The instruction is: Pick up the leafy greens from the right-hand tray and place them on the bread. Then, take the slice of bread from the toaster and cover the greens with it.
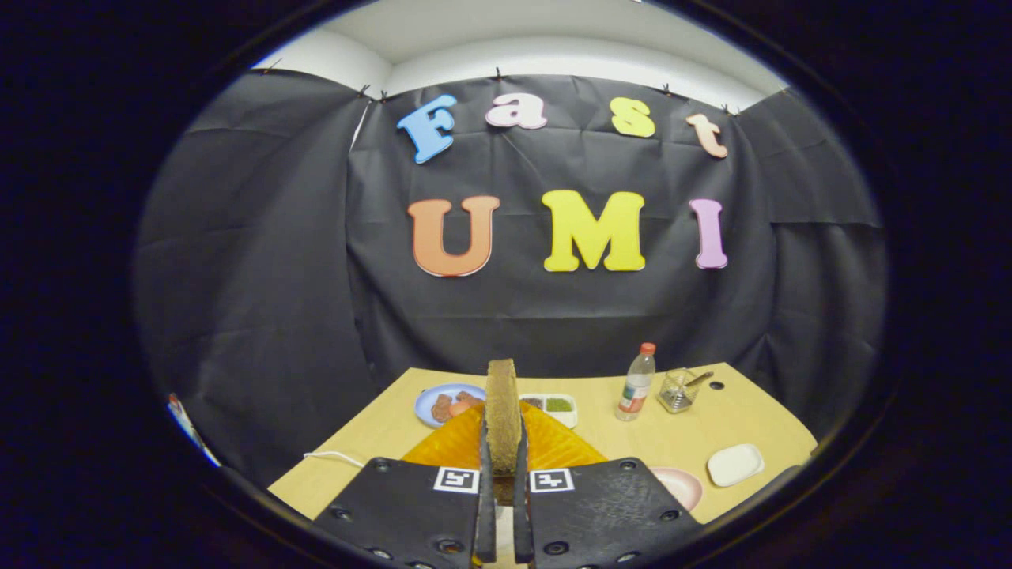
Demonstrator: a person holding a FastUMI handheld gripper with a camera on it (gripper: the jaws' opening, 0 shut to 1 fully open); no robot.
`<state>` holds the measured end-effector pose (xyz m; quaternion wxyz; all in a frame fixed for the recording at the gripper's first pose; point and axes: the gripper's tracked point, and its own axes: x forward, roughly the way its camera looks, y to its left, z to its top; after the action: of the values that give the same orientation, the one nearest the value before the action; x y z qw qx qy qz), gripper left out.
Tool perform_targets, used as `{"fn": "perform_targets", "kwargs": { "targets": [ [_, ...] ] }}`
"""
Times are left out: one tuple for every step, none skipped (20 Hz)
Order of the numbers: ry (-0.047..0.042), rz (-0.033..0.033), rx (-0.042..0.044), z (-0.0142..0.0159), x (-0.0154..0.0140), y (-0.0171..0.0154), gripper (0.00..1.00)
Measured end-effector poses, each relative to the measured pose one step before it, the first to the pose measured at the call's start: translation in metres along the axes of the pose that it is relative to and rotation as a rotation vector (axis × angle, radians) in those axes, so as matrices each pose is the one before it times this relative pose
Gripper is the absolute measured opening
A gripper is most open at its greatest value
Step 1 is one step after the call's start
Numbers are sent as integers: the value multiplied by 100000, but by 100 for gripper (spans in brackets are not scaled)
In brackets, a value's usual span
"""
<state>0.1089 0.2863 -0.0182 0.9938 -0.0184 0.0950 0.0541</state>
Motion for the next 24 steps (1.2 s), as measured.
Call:
{"fn": "perform_targets", "kwargs": {
  "targets": [
    [-1642,-2171,-647,-18,-136,-1424,9],
    [-1334,-2277,-1307,-351,18,-1350,9],
    [-1043,-1904,-1166,-440,56,-1293,9],
    [-134,-2082,-26,-899,210,-1155,8],
    [1195,-1565,-12,-1116,264,-1132,8],
    [2208,-1194,309,-1314,394,-1036,9],
    [2056,-1230,450,-1156,298,-1012,9],
    [1009,-904,326,-924,380,-883,9],
    [1157,-733,277,-947,417,-778,9],
    [1510,-538,226,-1125,443,-670,9],
    [1176,-585,440,-998,451,-624,9],
    [1788,-75,1137,-1052,444,-470,9],
    [2003,789,958,-1119,688,-250,9],
    [2665,794,917,-1209,494,-153,9],
    [2241,1218,1313,-990,435,-179,8],
    [1645,245,926,-786,274,-411,9],
    [1076,-211,741,-632,215,-592,9],
    [1145,78,865,-704,266,-554,9],
    [1098,173,733,-627,268,-453,8],
    [954,819,1271,-496,115,-351,8],
    [750,1153,1103,-375,-13,-230,9],
    [-5,1715,668,-155,35,-142,9],
    [-105,1594,971,-74,-46,-112,9],
    [336,2024,1273,-397,-12,-117,9]
  ]
}}
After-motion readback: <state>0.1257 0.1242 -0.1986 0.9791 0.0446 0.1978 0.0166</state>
